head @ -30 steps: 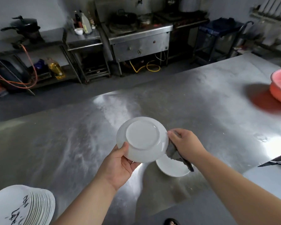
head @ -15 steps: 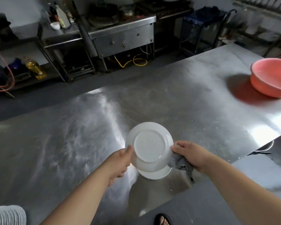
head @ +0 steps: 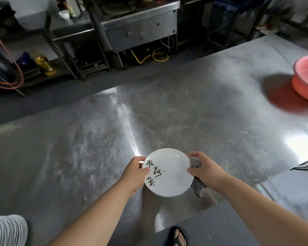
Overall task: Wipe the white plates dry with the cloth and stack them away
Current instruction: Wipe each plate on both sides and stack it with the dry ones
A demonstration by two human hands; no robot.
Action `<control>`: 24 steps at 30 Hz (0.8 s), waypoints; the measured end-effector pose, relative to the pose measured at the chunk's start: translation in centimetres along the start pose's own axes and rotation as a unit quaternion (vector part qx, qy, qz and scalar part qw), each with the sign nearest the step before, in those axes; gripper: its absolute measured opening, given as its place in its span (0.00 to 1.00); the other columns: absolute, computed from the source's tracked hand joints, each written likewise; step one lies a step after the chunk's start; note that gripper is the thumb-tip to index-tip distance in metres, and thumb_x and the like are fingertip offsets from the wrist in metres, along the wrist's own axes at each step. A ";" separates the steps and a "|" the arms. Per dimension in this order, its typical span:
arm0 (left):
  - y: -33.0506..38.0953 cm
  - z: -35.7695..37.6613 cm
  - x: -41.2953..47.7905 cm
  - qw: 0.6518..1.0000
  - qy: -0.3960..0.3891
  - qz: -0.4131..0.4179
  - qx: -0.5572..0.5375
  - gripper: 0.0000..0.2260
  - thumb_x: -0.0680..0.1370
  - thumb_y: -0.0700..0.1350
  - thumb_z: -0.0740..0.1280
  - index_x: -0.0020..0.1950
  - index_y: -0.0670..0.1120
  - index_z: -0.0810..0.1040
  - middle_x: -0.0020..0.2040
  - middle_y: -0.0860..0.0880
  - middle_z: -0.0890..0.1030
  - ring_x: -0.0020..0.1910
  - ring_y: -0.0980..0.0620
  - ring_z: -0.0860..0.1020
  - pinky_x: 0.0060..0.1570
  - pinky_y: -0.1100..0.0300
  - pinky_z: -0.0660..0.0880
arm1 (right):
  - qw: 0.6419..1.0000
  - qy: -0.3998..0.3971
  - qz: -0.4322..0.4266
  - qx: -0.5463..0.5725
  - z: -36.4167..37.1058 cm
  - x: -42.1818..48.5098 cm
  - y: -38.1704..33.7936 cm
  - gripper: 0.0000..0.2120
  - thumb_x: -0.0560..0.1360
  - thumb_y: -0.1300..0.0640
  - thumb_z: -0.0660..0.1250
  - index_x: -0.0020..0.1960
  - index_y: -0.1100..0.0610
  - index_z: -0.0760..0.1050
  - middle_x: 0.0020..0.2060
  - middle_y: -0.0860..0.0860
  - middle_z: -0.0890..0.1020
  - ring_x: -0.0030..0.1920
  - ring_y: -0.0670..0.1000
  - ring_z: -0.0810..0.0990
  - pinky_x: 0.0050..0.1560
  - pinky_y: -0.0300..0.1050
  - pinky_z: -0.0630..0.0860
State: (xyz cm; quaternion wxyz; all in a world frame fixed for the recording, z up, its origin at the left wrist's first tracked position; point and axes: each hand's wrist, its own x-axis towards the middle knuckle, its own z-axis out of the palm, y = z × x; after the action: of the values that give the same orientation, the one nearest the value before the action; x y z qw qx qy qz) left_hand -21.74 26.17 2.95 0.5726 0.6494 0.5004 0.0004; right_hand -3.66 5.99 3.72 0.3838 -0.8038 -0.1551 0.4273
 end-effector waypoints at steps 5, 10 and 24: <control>-0.7 1.4 1.9 0.989 0.054 0.017 0.138 0.08 0.79 0.43 0.72 0.56 0.50 0.77 0.49 0.53 0.84 0.44 0.54 0.83 0.43 0.58 0.78 | 0.992 0.027 0.020 -0.124 1.4 1.8 0.8 0.22 0.76 0.55 0.70 0.70 0.48 0.71 0.44 0.44 0.79 0.45 0.49 0.80 0.42 0.43 0.73; -1.1 1.8 2.8 0.976 0.087 0.049 0.193 0.07 0.79 0.44 0.72 0.54 0.51 0.77 0.42 0.54 0.80 0.38 0.58 0.78 0.33 0.63 0.69 | 0.977 0.028 0.011 -0.213 2.1 2.1 1.0 0.19 0.80 0.51 0.66 0.69 0.48 0.67 0.42 0.45 0.78 0.37 0.46 0.79 0.34 0.44 0.73; -3.2 2.2 4.3 0.957 0.098 0.087 0.258 0.08 0.80 0.47 0.71 0.58 0.52 0.76 0.50 0.52 0.75 0.47 0.50 0.77 0.43 0.58 0.73 | 0.929 0.068 0.011 -0.363 3.4 1.9 2.0 0.19 0.79 0.40 0.65 0.66 0.46 0.68 0.43 0.46 0.80 0.41 0.52 0.80 0.36 0.46 0.78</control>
State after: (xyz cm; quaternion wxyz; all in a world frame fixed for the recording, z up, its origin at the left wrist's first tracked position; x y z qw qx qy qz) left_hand -20.41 26.84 -2.65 0.3317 0.8127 0.4788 -0.0158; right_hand -5.48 7.36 -0.03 0.0708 -0.9170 -0.2644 0.2901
